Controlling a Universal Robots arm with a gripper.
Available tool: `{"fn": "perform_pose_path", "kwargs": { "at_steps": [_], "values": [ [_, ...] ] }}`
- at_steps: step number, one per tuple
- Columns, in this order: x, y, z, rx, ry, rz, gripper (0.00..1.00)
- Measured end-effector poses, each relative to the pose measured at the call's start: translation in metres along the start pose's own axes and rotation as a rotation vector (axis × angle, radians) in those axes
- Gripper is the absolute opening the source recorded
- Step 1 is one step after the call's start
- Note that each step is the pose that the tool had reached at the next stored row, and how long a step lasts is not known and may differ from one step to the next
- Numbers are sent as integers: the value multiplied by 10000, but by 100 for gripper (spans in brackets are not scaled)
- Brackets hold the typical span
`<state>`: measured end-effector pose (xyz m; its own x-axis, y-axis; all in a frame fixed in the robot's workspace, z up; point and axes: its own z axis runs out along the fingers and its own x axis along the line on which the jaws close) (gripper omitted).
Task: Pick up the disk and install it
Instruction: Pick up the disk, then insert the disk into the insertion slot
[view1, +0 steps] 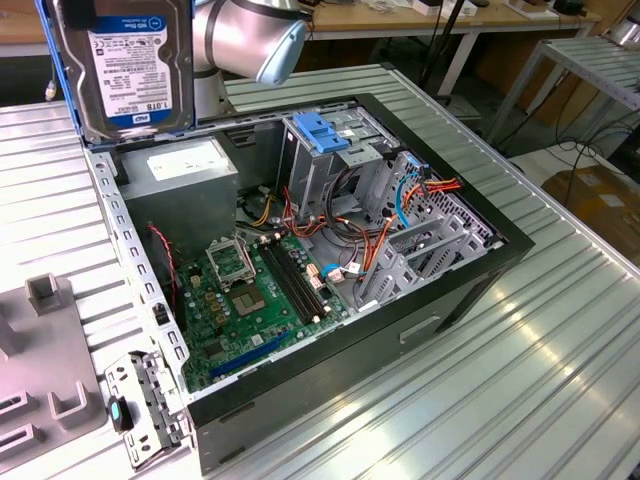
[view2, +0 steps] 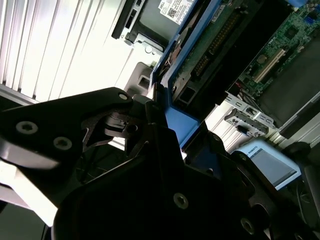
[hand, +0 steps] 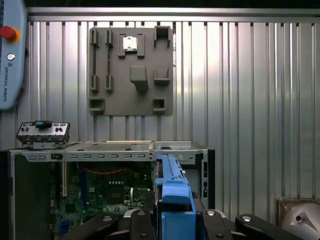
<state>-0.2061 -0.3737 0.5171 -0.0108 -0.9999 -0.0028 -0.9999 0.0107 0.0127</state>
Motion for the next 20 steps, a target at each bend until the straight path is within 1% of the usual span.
{"fn": "perform_pose_path", "kwargs": {
  "at_steps": [8,13,15,16,20],
  "values": [
    [-2,-239,15,0,0,-2,37],
    [-4,-354,23,1,0,-1,37],
    [-4,-438,23,0,0,-2,37],
    [-5,-464,22,-1,1,-2,37],
    [-5,-472,23,0,-1,-1,37]
  ]
}}
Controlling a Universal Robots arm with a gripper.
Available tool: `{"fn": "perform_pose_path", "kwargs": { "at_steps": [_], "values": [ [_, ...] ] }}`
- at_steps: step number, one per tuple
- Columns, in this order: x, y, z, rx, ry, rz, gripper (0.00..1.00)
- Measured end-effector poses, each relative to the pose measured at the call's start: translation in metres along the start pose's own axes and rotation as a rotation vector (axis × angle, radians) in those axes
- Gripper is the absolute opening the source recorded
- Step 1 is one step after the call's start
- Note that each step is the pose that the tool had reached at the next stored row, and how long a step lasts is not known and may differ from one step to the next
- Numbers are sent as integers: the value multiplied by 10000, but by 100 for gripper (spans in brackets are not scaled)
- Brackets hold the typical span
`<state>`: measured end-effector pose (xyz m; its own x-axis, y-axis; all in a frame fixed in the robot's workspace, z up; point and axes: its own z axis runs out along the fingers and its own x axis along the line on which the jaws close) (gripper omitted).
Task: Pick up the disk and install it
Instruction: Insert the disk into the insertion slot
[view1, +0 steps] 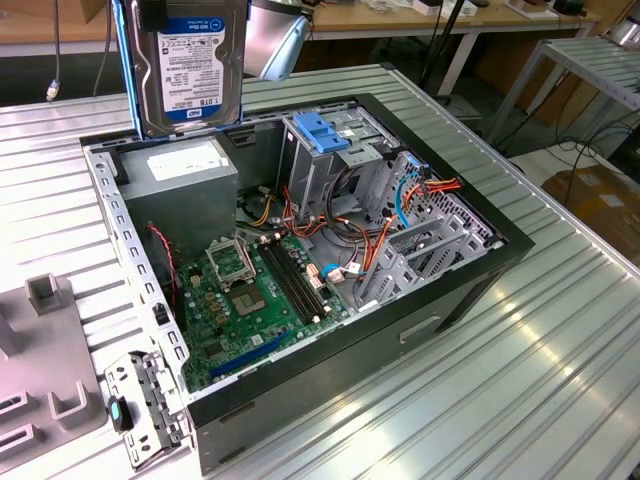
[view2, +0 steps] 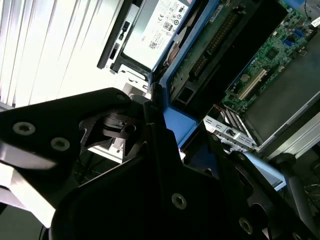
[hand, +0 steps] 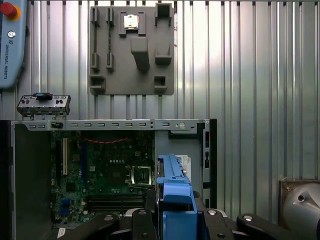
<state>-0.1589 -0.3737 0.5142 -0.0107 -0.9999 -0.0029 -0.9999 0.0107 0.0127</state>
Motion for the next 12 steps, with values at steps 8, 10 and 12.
{"fn": "perform_pose_path", "kwargs": {
  "at_steps": [8,10,12],
  "values": [
    [2,-2,0,0,0,-1,37],
    [13,-3,0,0,0,-1,37],
    [34,-6,0,0,0,0,37]
  ]
}}
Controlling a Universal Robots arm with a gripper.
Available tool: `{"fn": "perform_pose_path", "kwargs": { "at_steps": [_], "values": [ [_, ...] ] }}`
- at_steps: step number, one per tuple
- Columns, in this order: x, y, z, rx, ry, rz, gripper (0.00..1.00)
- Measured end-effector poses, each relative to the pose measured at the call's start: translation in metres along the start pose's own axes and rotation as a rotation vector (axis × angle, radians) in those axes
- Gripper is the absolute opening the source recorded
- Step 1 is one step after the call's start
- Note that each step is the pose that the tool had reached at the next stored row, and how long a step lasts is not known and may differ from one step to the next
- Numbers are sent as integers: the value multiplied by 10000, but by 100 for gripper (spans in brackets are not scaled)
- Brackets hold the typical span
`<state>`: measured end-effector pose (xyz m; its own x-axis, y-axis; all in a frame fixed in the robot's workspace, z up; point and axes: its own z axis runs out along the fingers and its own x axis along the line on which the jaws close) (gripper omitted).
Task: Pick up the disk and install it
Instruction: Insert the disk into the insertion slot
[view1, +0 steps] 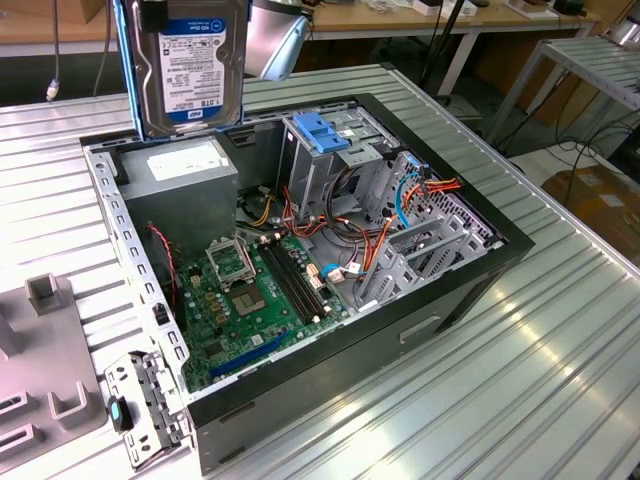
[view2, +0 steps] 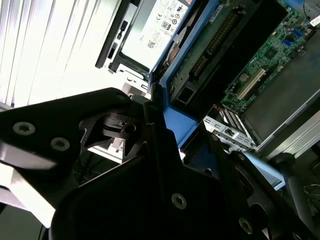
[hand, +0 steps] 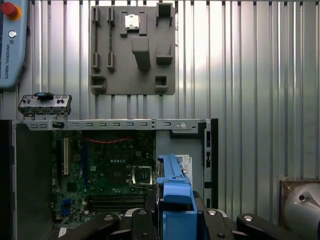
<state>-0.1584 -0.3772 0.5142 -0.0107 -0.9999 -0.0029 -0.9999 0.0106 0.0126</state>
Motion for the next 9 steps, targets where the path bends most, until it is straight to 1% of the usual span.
{"fn": "perform_pose_path", "kwargs": {
  "at_steps": [5,7,9],
  "values": [
    [119,-12,1,0,-1,-1,37],
    [227,-25,4,-1,2,0,37],
    [281,-34,9,0,10,0,37]
  ]
}}
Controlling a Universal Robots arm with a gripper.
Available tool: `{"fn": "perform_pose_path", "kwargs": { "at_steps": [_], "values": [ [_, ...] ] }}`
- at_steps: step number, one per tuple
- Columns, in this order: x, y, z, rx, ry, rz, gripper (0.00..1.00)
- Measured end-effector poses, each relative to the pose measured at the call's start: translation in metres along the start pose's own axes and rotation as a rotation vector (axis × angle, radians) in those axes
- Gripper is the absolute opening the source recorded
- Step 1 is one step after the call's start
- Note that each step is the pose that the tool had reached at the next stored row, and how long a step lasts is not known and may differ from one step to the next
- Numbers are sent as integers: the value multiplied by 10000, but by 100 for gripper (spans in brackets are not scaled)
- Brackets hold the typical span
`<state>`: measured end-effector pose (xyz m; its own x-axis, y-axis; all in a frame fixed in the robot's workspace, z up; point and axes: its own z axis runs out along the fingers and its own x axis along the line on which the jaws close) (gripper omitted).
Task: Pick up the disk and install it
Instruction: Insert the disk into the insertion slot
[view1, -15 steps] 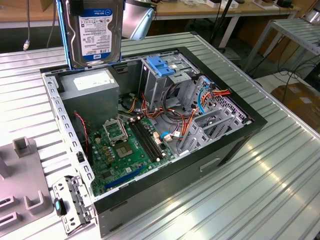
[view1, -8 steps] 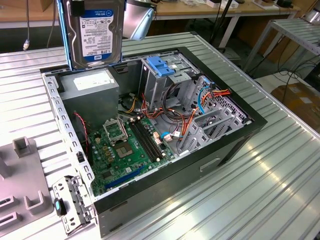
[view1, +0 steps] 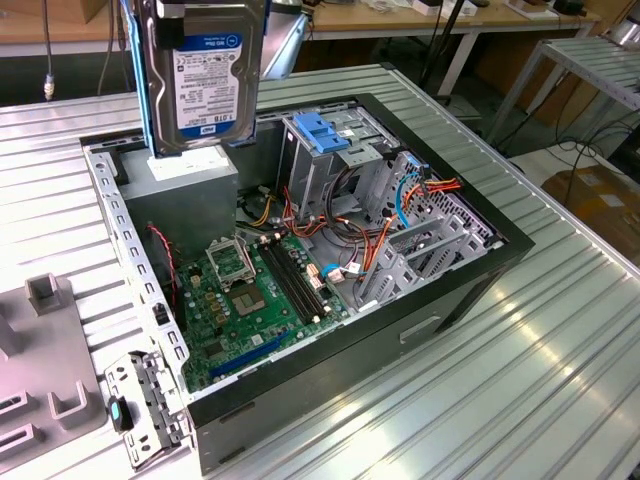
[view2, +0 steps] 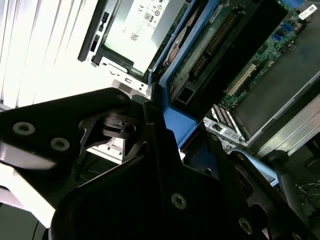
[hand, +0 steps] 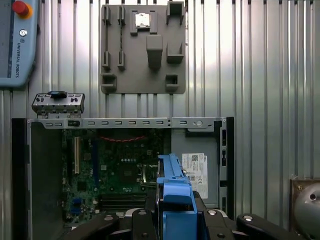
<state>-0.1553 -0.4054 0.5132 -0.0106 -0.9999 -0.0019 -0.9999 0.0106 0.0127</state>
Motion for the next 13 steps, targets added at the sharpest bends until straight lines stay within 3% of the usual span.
{"fn": "perform_pose_path", "kwargs": {
  "at_steps": [4,6,13],
  "values": [
    [90,-24,14,1,30,1,37],
    [103,-53,23,0,59,1,37],
    [102,-236,42,5,109,1,37]
  ]
}}
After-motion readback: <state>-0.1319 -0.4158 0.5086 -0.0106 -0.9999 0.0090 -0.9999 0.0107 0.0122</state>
